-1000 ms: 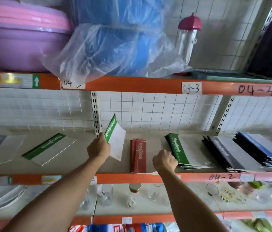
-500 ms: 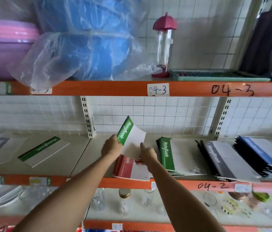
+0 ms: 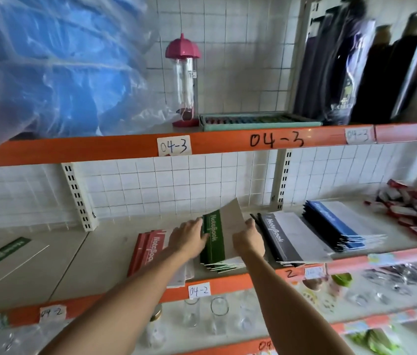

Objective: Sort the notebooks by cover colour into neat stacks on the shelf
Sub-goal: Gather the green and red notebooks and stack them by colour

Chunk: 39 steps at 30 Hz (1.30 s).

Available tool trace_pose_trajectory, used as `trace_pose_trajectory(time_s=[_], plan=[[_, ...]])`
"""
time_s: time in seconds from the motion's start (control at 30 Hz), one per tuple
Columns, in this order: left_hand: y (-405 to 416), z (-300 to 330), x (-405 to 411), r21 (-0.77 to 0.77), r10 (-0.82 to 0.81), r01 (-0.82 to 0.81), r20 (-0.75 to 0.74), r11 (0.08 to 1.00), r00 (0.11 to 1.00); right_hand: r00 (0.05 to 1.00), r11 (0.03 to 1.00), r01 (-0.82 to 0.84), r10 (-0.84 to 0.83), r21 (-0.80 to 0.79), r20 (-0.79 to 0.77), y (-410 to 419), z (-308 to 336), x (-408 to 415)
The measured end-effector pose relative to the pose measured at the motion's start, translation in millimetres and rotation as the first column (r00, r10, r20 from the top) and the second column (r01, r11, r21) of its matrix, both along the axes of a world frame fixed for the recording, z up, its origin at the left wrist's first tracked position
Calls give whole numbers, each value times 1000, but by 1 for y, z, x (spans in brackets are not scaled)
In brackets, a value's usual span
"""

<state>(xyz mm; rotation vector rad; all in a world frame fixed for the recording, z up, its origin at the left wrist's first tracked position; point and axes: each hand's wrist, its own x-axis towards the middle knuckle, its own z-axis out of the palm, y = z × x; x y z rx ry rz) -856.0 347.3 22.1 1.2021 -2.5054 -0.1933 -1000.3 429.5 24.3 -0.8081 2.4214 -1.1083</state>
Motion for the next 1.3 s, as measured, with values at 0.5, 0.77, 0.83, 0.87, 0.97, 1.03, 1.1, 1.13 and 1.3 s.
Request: trace_pose_trajectory(time_s=[0.5, 0.77, 0.83, 0.87, 0.97, 1.03, 1.1, 1.13, 1.3], plan=[[-10, -9, 23, -65, -48, 49, 27, 997, 999, 827, 932, -75, 257, 355, -500, 1, -24, 8], [-29, -11, 78, -74, -24, 33, 121, 997, 992, 822, 924, -273, 368, 268, -434, -27, -17, 73], [-37, -9, 101, -69, 12, -2, 150, 998, 989, 819, 916, -317, 395, 246, -416, -35, -15, 100], [-40, -8, 114, -82, 24, -12, 145, 997, 989, 813, 909, -336, 412, 246, -411, -38, -14, 114], [-47, -6, 162, -126, 26, -10, 122, 992, 992, 794, 893, -364, 446, 263, -414, -50, -13, 161], [-54, -6, 201, -131, 42, -21, 155, 991, 987, 783, 885, -375, 462, 276, -417, -58, -12, 199], [-63, -7, 242, -102, 96, -79, 170, 992, 981, 771, 867, -414, 496, 277, -399, -68, -13, 241], [-68, -8, 263, -90, 123, -109, 168, 990, 978, 764, 855, -439, 516, 275, -386, -72, -14, 262], [-90, -16, 372, -68, 208, -198, 220, 978, 953, 680, 790, -528, 613, 311, -403, -102, -21, 364]])
